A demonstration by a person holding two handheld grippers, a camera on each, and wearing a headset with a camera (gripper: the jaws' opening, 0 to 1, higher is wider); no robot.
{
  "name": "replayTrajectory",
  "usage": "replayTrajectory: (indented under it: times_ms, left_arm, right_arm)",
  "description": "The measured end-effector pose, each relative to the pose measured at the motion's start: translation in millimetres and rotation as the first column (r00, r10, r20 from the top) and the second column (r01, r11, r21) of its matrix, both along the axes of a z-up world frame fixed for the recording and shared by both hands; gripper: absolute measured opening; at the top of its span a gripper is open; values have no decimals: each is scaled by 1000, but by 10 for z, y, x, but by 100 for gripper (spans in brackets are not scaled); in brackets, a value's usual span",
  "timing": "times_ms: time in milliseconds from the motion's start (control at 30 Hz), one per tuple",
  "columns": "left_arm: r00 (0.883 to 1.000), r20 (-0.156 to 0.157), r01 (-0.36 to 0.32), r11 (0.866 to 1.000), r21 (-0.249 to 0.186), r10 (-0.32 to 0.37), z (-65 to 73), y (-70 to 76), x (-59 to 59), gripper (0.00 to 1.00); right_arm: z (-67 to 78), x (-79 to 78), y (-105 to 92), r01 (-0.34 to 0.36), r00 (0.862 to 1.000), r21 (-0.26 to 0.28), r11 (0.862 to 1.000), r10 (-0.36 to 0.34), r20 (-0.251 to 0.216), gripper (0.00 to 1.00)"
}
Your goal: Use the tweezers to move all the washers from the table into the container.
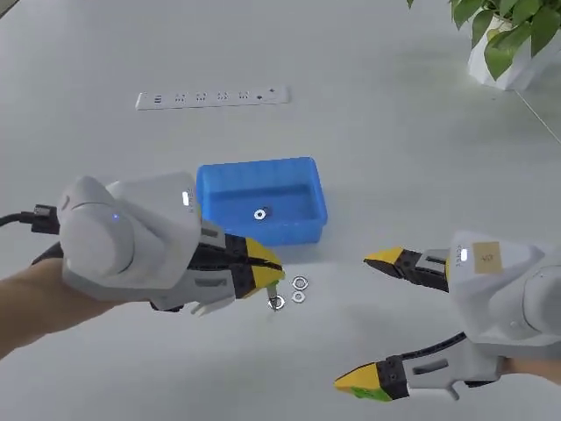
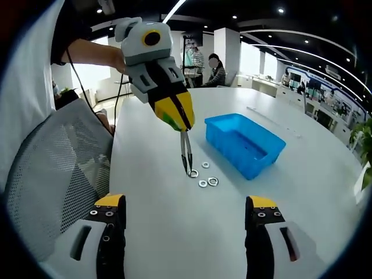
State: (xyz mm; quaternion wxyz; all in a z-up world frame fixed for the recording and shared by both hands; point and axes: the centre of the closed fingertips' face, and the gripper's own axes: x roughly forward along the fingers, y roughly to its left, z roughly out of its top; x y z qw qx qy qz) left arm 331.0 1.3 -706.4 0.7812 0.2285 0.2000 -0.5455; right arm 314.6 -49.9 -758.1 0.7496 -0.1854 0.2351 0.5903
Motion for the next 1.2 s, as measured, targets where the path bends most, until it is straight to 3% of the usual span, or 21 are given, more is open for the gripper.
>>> replayTrajectory:
  times_ms: [367,467,667,867,1033,1200]
  left_arm:
    - [1000,-20,18,1000,-12,-18,-3,-46,-6,5]
    - [999,-13,36,999,-7,-37,2,-66,-23,5]
    - [998,-35,47,999,-14,-48,3,-52,-41,5]
    - [997,-27,69,998,-8,-69,0,-36,-28,5]
    - [996,-38,76,997,-11,-77,1,-41,-16,5]
    - [996,-44,79,997,-10,-79,0,-29,-13,5]
  right_arm:
    - [-51,-42,67,-24,1000,-11,1000,24,-17,85]
    - [-57,-26,115,-34,999,-3,999,34,-23,84]
    - [-68,26,262,-59,997,29,998,60,-47,76]
    - [-92,44,414,-100,993,29,995,102,-59,70]
    - [-109,64,597,-125,990,45,991,127,-67,61]
    - [-153,77,729,-154,985,34,988,156,-71,61]
